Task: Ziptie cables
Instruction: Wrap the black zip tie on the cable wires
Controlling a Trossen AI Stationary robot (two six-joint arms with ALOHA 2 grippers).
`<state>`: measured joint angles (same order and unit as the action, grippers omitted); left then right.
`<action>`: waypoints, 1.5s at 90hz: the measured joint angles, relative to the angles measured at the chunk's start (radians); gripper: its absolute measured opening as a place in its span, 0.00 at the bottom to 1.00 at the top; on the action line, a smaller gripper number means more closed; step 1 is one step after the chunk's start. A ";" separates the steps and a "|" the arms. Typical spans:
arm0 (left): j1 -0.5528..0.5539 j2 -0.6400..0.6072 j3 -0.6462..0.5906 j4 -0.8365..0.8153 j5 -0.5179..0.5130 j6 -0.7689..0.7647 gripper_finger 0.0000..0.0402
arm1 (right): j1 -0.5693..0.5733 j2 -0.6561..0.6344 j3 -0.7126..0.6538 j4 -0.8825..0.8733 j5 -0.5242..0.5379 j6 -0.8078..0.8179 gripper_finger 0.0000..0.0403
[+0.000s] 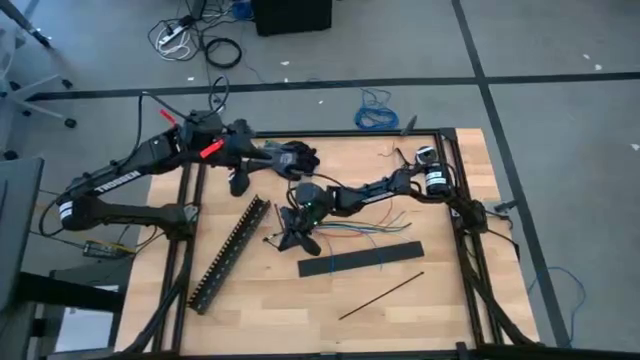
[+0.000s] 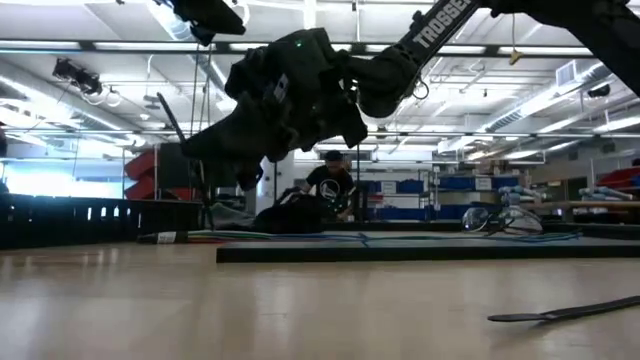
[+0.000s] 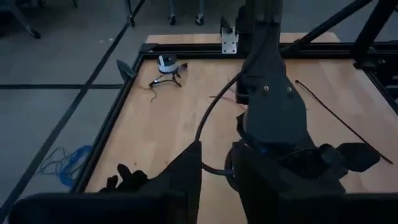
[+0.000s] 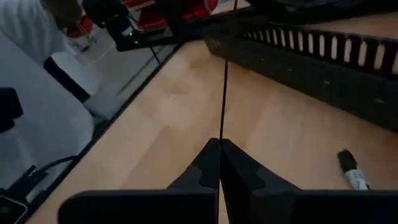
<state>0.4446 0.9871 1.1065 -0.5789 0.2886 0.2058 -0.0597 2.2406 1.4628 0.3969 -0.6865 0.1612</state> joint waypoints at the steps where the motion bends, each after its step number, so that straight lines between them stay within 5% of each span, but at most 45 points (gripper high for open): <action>1: 0.000 0.000 0.000 0.000 0.000 0.000 0.21 | 0.000 0.000 0.000 0.002 0.000 0.006 0.01; 30: 0.000 0.000 0.000 0.000 0.000 0.000 0.21 | 0.002 0.000 0.000 -0.003 -0.028 0.137 0.26; 64: 0.000 0.000 0.000 0.000 0.000 0.001 0.21 | 0.012 -0.014 0.000 0.073 -0.186 0.250 0.56; 101: 0.000 0.000 0.000 -0.024 0.000 0.022 0.21 | -0.092 -0.162 0.000 -0.543 0.239 -0.109 0.54; 135: 0.000 0.000 0.000 -0.010 0.000 0.027 0.21 | -0.078 -0.104 0.001 -0.575 0.396 -0.278 0.54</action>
<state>0.4446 0.9874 1.1065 -0.5889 0.2886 0.2326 -0.1376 2.1368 1.4639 -0.1776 -0.2903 -0.1166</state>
